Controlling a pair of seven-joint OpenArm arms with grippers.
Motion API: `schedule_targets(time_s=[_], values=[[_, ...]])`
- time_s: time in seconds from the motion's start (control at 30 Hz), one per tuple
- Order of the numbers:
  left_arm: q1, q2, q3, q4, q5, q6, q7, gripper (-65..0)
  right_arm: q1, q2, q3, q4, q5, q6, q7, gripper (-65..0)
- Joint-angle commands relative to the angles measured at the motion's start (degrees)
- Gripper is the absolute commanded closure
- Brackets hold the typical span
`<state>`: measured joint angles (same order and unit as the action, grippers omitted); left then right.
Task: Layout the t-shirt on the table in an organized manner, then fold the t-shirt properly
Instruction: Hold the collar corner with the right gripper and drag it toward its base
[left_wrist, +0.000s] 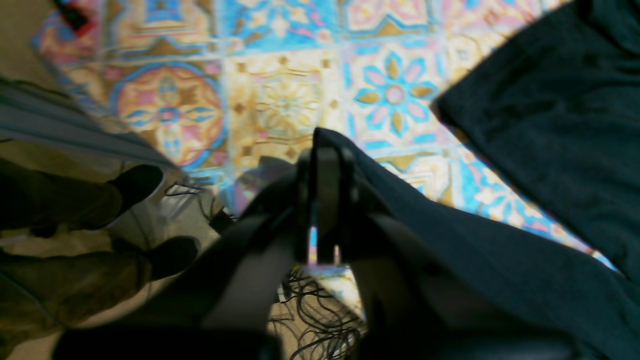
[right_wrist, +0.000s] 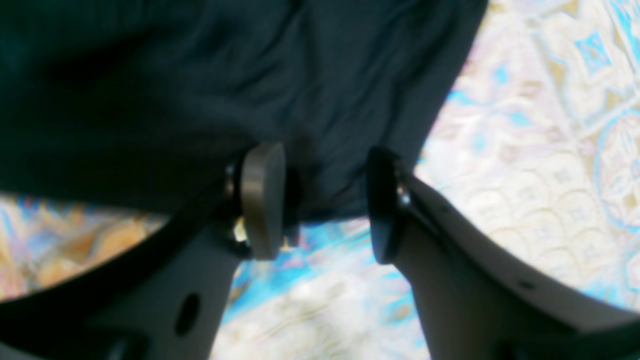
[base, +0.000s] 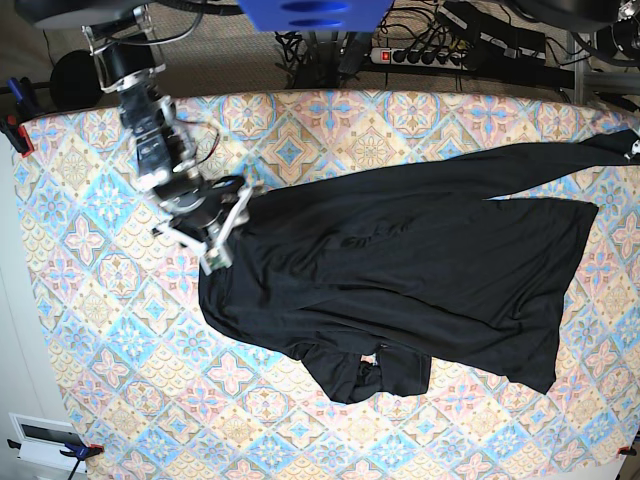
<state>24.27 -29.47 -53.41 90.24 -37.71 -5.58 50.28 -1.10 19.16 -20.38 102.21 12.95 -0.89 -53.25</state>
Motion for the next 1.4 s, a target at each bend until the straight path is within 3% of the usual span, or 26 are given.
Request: schedule_targets(time_s=[0.0,0.2,0.33,0.73,0.9,1.0,1.13,1.23,1.37], values=[[-1.0,-1.4,-0.4,0.8,-0.3,-0.1,-1.1,0.0,-0.2,0.4,-2.2,0.9,-2.7,0.0,0.6,-26.2],[-1.8,-1.7,1.0,0.8,-0.2,-0.1,-1.0,0.0,-0.5,2.2,-12.6,0.9,-14.9,0.1,3.5,-26.2],[-1.8,-1.7,1.1,0.8,-0.2,-0.1,-1.0,0.0,-0.5,3.7,-15.0,0.6,-15.3,0.1,3.6,-26.2],[-1.9,-1.4,1.1,0.8,-0.2,-0.1,-1.1,0.0,-0.1,3.7,-18.3,-5.2,-15.4,0.1,3.7,-26.3],[-1.9,-1.4,1.1,0.8,-0.2,-0.1,-1.1,0.0,-0.1,3.7,-17.7,-3.0,-15.1,0.1,3.7,-26.2],[-1.9,-1.4,1.1,0.8,-0.2,-0.1,-1.1,0.0,-0.1,3.7,-14.1,0.8,-14.8,0.1,3.7,-26.2],[-2.0,-1.3,1.6,0.8,-0.2,-0.1,-1.1,0.0,-2.6,3.5,-6.7,4.1,-6.5,0.1,3.7,-26.2],[-3.0,-1.3,2.3,0.8,-0.2,-0.1,-0.9,0.0,-3.0,3.0,1.1,4.2,4.8,0.1,3.7,-26.2],[-3.7,-1.3,2.3,0.4,0.1,-0.1,-0.8,0.0,-2.8,-0.1,13.5,0.2,22.0,0.1,3.6,-26.2]])
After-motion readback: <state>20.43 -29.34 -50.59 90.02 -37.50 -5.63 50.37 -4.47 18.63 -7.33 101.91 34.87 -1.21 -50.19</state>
